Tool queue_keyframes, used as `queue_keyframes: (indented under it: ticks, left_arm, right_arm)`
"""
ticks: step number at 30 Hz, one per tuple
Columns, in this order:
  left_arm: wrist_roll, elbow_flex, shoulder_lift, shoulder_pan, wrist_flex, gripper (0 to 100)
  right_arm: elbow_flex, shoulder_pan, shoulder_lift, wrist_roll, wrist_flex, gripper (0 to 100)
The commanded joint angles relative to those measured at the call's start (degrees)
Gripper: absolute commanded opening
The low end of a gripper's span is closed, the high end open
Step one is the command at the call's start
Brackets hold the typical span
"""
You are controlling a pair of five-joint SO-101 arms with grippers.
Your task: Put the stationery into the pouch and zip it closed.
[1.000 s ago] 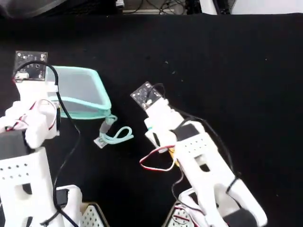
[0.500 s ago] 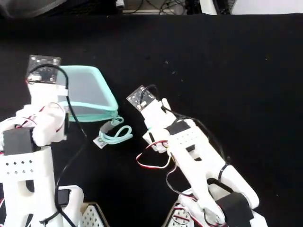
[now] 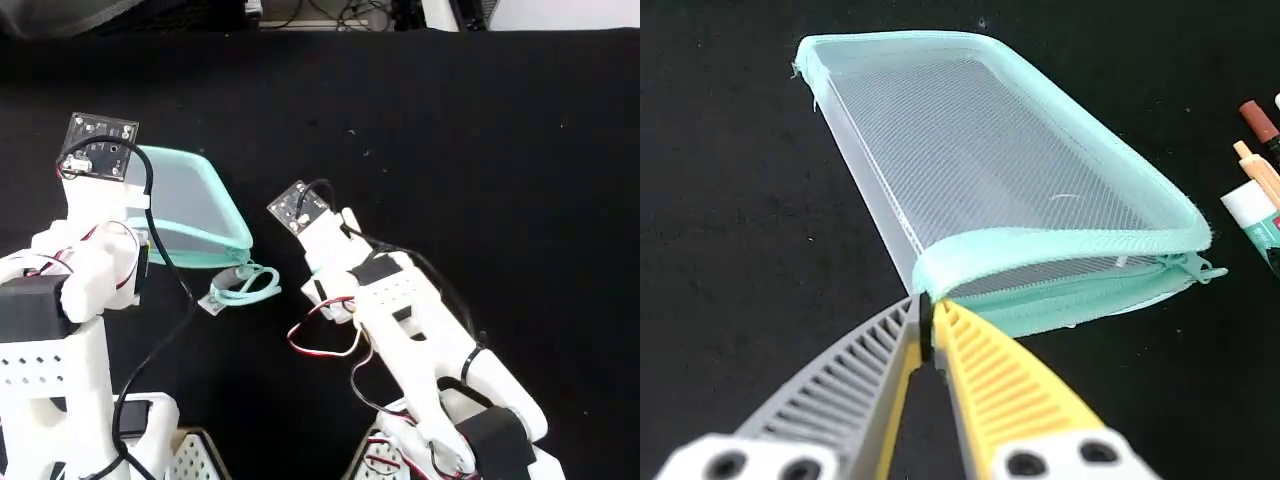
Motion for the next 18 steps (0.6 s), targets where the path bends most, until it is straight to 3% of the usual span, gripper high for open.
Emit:
queue_keyframes:
  ticks: [1, 12, 18]
  left_arm:
    - [-0.53, -1.89, 0.26, 0.57, -0.26, 3]
    - [0.26, -10.77, 0.18, 0.66, 5.01, 3]
    - [4.13, -10.95, 0.79, 0.66, 2.46, 3]
  right_arm:
    - [-2.24, -0.35, 0.04, -0.53, -0.79, 19.4]
    - [-2.24, -0.35, -0.04, -0.53, -0.79, 19.4]
    - [-2.24, -0.35, -0.04, -0.53, -0.7, 19.4]
